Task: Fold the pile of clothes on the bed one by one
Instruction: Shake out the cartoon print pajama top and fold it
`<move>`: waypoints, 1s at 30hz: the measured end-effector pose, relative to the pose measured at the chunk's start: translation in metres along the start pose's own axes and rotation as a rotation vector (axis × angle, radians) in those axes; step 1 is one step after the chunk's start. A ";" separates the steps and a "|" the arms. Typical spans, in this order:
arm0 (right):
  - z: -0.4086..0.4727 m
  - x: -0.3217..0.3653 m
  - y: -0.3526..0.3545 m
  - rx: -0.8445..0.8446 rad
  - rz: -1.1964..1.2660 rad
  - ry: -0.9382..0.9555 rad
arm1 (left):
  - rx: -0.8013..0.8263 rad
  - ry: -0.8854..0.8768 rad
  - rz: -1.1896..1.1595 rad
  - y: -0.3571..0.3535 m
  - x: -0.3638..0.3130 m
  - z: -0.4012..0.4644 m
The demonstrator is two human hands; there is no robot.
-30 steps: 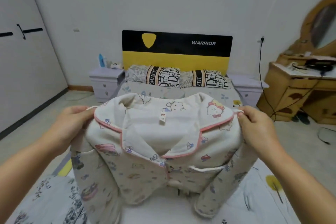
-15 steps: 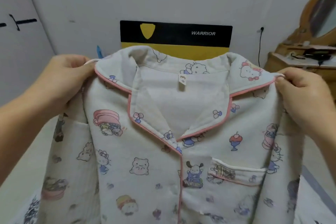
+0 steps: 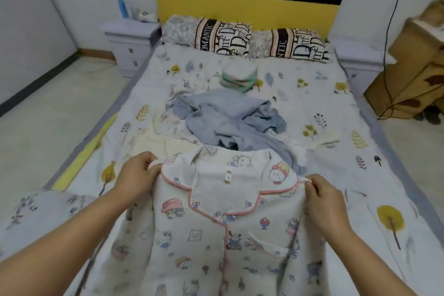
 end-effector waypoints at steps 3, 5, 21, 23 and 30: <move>0.032 -0.029 -0.046 0.049 -0.047 -0.020 | 0.008 0.058 0.051 -0.044 0.031 0.027; 0.055 -0.042 -0.072 0.053 -0.101 -0.009 | 0.003 0.072 0.097 -0.069 0.046 0.045; 0.127 -0.092 -0.193 0.094 -0.326 0.036 | -0.058 0.125 0.351 -0.168 0.125 0.116; 0.135 -0.090 -0.192 0.011 -0.398 -0.014 | -0.161 0.075 0.488 -0.167 0.117 0.119; 0.026 -0.062 -0.229 -0.101 -0.506 0.423 | 0.101 -0.476 0.731 -0.224 0.115 0.020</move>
Point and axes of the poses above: each hand's wrist, its own z-axis towards the middle knuckle, its own y-axis out of the back of the hand, x = y × z, the point moved 4 cm from there along z, towards the middle knuckle, and after that the axes turned 4 degrees about -z, right-handed, at the moved point
